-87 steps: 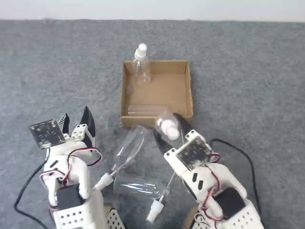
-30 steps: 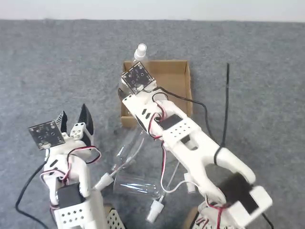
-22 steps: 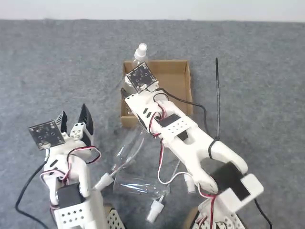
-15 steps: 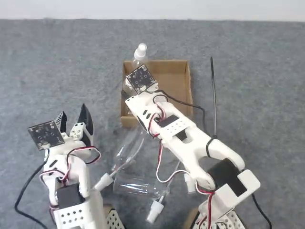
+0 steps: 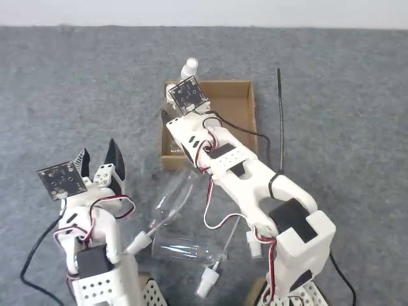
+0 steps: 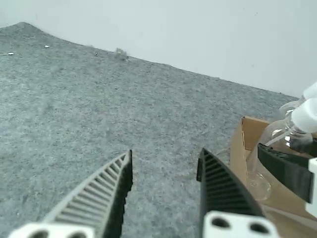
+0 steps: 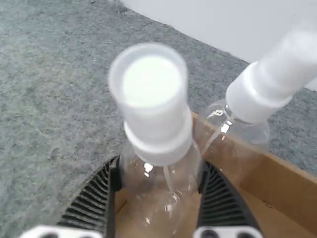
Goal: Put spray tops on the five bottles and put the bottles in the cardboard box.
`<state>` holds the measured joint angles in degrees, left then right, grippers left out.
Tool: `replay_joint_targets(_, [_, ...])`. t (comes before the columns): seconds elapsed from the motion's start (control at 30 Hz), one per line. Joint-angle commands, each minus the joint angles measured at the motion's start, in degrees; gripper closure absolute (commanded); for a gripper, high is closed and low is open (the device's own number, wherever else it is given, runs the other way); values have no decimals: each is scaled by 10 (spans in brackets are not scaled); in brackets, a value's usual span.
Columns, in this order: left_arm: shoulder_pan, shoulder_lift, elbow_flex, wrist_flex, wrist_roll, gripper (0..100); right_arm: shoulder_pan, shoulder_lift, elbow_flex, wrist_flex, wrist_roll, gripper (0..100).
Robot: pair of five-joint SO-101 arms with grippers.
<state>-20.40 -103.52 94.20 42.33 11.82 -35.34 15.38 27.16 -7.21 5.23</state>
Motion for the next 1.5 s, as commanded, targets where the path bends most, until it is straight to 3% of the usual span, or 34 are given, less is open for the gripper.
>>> replay_joint_targets(0.0, [-3,-9,-5,-18,0,806,15,-4,-25,-10,-4,936])
replay_joint_targets(0.27, [-3,-9,-5,-18,0,806,14,-3,-26,11,-4,932])
replay_joint_targets(0.5, [-3,-9,-4,-19,0,806,12,-4,-37,47,-4,811])
replay_joint_targets(0.77, [-1,-9,-4,-18,-25,806,11,-5,-37,54,-3,807])
replay_joint_targets(1.47, [-2,-9,-4,-18,-26,806,6,-70,-41,207,-4,806])
